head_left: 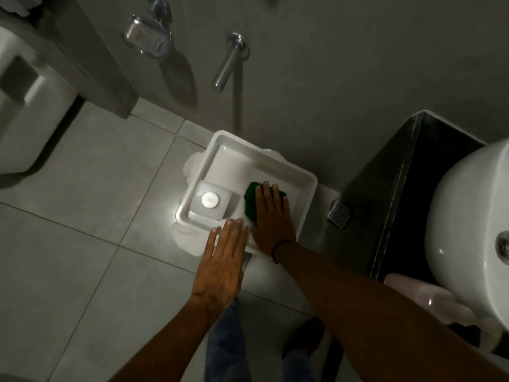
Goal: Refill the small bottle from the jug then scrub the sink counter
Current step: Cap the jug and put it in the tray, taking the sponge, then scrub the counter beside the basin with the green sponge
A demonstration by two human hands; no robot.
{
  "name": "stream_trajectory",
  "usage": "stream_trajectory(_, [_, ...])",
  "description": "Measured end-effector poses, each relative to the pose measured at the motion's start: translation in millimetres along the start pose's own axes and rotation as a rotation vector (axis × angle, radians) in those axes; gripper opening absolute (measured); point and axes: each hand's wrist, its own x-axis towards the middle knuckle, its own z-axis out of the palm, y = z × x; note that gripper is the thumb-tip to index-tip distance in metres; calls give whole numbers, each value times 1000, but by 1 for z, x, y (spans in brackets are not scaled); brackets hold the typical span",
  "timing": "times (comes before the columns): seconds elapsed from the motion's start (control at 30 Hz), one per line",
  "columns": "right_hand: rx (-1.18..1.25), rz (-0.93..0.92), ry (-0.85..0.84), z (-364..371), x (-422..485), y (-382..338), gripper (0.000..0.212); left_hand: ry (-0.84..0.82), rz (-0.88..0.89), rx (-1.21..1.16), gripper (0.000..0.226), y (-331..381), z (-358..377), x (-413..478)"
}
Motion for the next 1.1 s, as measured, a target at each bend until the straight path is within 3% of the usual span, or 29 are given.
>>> stream_trajectory(0.1, [-44,-13,9,0,4,4,69,-29,-19,-1,98,1,-1,1])
stream_trajectory(0.23, [26,-46,33,-18,-2,8,56,-36,-23,-55,95,7,-16,-7])
stream_trajectory(0.33, [144,-30,129,-44,-31,7,64,-15,-13,-102,91,26,-35,-25])
stream_trajectory(0.43, [280,-37,215,-69,-85,2,75,20,-7,-36,74,53,-51,-53])
stream_trajectory(0.53, [414,-72,256,-88,-158,6,71,20,53,45,68,91,-64,-89])
stream_trajectory(0.7, [546,-32,244,-96,-286,43,67,111,80,-72,65,167,-70,-138])
stream_trajectory(0.87, [584,83,375,-81,-396,116,75,19,115,-131,78,258,-96,-162])
stream_trajectory(0.97, [592,218,430,-69,-433,168,65,71,96,-119,84,302,-119,-159])
stream_trajectory(1.1, [572,322,445,-55,-451,234,71,128,192,-30,107,343,-142,-138])
